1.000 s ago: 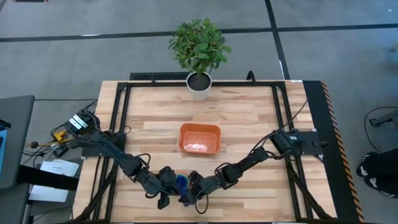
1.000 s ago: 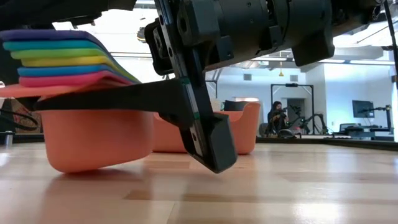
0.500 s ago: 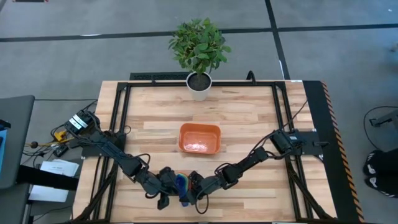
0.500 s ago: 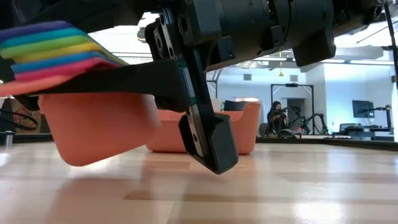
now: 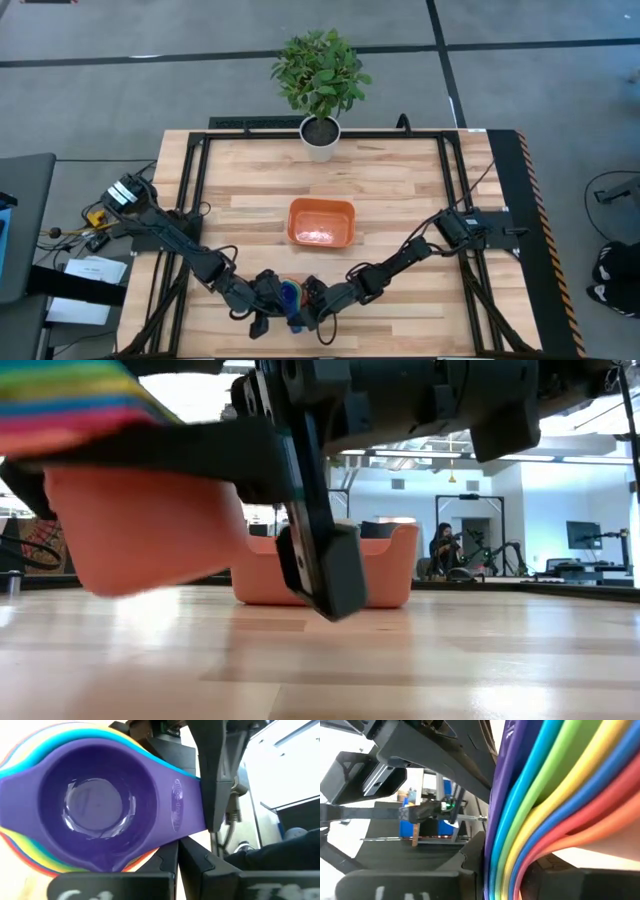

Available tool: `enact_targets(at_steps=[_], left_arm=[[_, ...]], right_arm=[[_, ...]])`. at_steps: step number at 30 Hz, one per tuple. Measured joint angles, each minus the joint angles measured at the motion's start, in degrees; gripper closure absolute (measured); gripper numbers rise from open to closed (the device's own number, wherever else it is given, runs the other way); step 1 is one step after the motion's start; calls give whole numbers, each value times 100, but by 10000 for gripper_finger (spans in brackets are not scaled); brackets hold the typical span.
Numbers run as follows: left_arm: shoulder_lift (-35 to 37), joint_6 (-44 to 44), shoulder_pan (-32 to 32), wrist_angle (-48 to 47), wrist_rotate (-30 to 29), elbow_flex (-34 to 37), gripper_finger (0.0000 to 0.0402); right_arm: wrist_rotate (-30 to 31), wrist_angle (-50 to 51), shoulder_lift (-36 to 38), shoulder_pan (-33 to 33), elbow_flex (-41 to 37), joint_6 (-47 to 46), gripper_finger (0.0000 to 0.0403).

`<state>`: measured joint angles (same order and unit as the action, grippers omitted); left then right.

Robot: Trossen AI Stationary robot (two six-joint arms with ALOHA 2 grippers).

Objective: Nest measuring cups in basket
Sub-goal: Put the colored measuring cups into the orange bin

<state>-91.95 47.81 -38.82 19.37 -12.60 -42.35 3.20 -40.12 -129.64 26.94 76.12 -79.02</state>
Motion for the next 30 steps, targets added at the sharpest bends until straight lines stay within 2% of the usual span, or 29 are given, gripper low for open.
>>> enact_targets(at_steps=[8,15,22,30], left_arm=[[1041,2,4,-1452,-160,0,401],[2035,83,8,-2621,-881,0,401],[2594,34,6,-3043,-1345,0,401],[2559,-158,63,-3190,-1362,0,401]], right_arm=[[38,-253,2,45,2,22,302],[165,-737,0,44,-24,112,305],[993,-2606,7,56,-741,50,305],[2096,-4365,2,163,-1677,47,307]])
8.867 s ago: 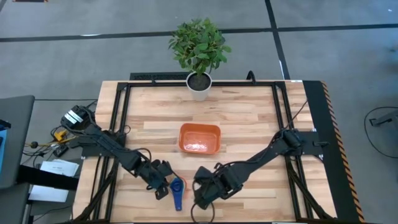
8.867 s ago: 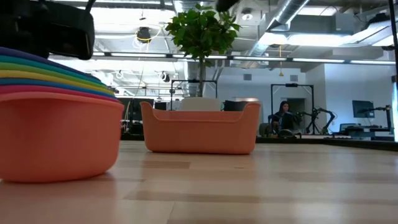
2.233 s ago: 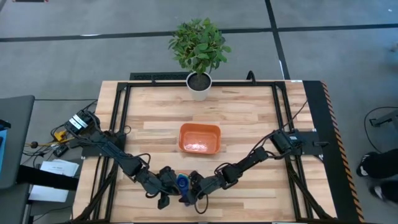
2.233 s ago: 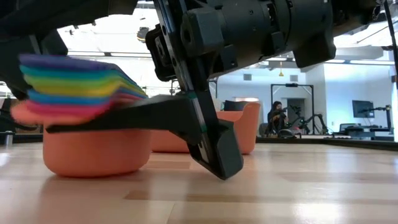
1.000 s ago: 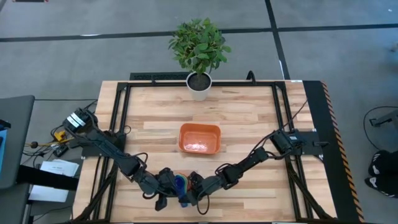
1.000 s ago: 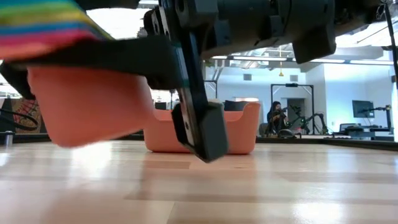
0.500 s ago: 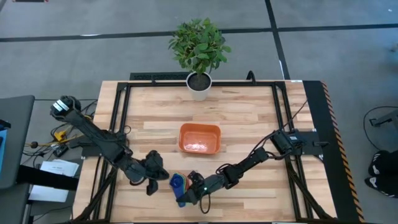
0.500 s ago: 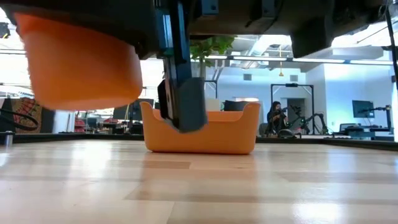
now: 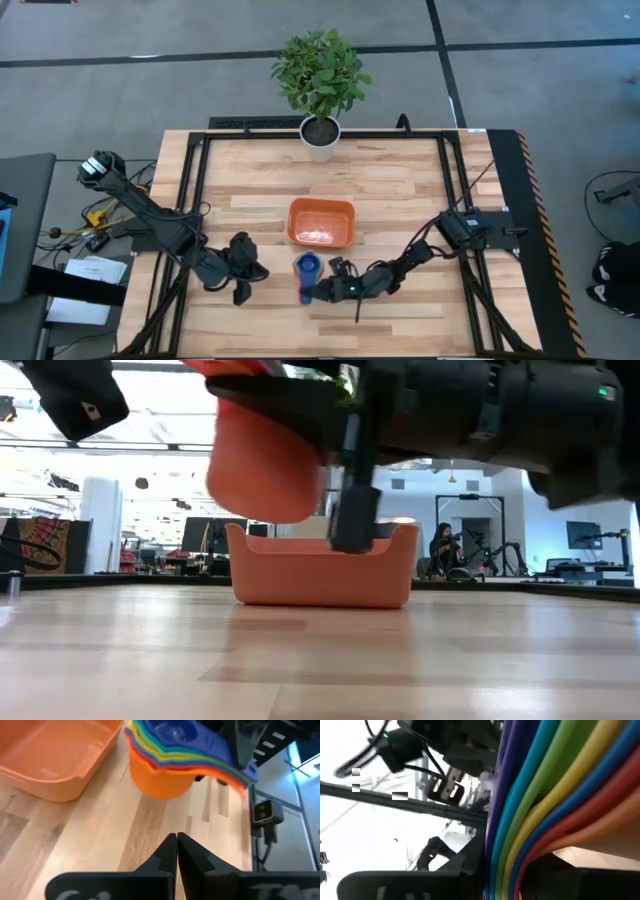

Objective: Nest measuring cups in basket
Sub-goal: Put the colored measuring cups into the orange bin

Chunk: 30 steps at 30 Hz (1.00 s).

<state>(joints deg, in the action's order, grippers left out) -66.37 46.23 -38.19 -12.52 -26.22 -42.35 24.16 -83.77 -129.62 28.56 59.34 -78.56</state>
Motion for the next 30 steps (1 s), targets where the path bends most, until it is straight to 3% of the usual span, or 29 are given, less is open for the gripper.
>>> enact_targets(at_steps=[10,23,26,30], left_arm=[[2,-2,39,-125,-19,0,401],[2,3,41,-172,-148,0,401],[2,3,41,-180,-221,0,401],[2,1,47,-182,-358,0,401]], right_arm=[[352,-50,718,-123,-805,577,307],[313,1932,2822,-409,-1818,1259,307],[386,2293,2977,-483,-1873,1252,307],[429,2356,2648,-684,-1859,872,307]])
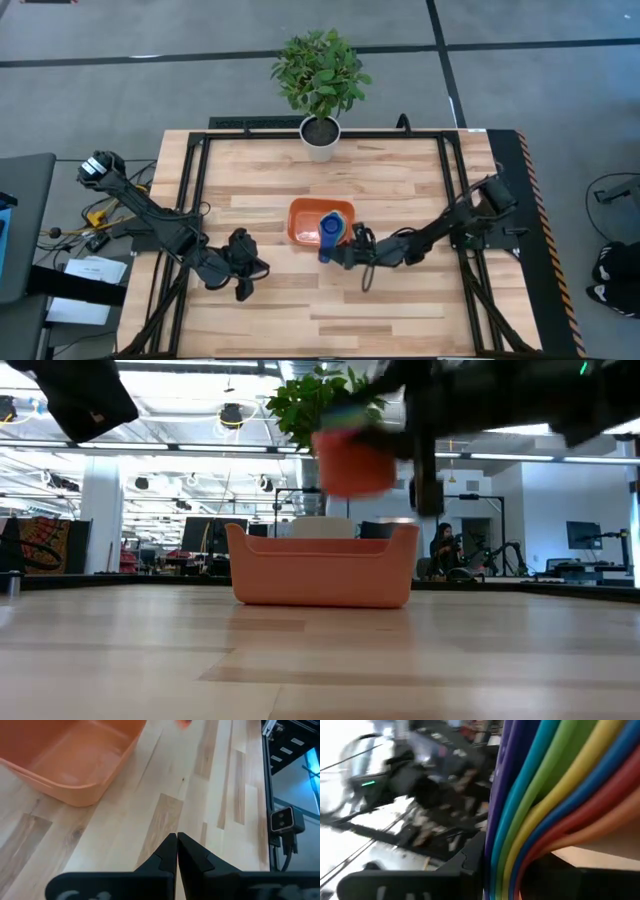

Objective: Nest measuring cups in basket
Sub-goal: Put the colored measuring cups into the orange bin

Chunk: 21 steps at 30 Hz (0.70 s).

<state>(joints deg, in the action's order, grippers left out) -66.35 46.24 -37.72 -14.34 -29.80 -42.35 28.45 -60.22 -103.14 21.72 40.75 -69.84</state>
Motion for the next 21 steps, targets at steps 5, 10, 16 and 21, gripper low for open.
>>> enact_targets(at_steps=[5,10,16,21], left_arm=[[0,16,1,1,-46,0,401],[-2,22,1,-25,-2,0,402],[-2,7,23,-79,-31,0,401],[-2,-12,140,-226,-47,0,401]], right_arm=[[-13,-642,-721,-221,169,-370,307],[-158,-1241,-1117,-338,641,-335,307],[-94,-949,-1144,-257,1060,-30,307],[167,-99,-1146,-328,1284,-141,307]])
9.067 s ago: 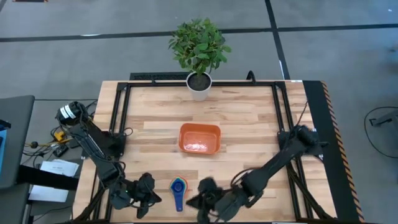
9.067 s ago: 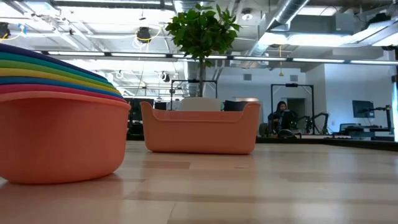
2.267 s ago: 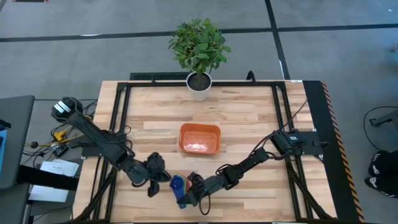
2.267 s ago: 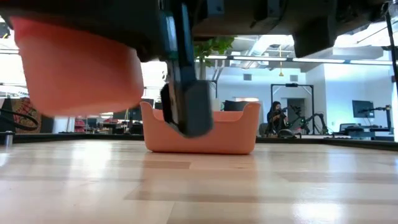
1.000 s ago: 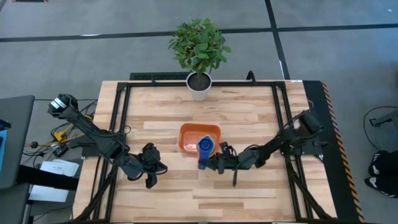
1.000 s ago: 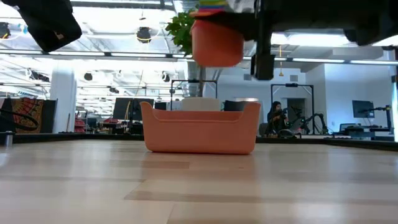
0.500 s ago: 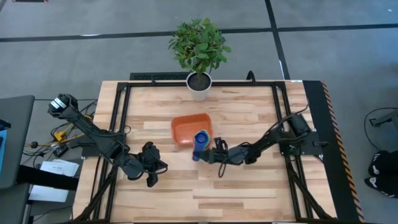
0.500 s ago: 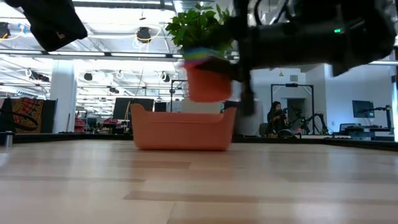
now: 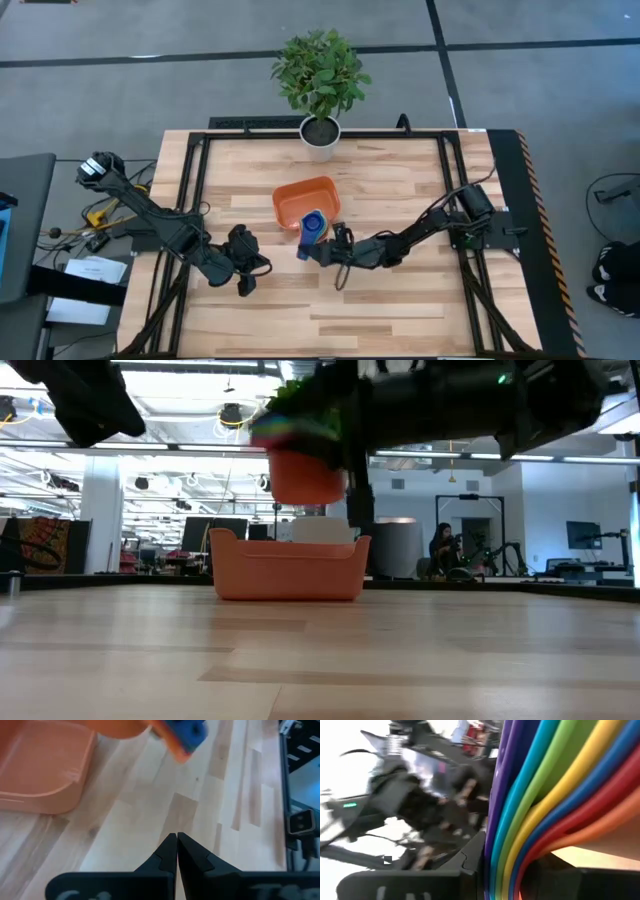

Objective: Nest measuring cups in basket
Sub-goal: Put the colored measuring cups into the orange bin

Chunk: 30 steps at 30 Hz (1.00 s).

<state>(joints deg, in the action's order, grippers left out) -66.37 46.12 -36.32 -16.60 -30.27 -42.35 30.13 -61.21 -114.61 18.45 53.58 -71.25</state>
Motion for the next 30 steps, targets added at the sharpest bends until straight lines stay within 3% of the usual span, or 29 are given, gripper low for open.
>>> enact_targets(at_steps=[11,23,30], left_arm=[[0,-368,317,-84,45,0,401],[0,-758,567,-114,83,0,401],[0,-843,784,-144,232,-2,401]], right_arm=[[-618,266,-9,-721,11,-336,307],[-138,917,-26,-503,277,-1271,307],[272,-394,-939,-249,560,-1188,307]])
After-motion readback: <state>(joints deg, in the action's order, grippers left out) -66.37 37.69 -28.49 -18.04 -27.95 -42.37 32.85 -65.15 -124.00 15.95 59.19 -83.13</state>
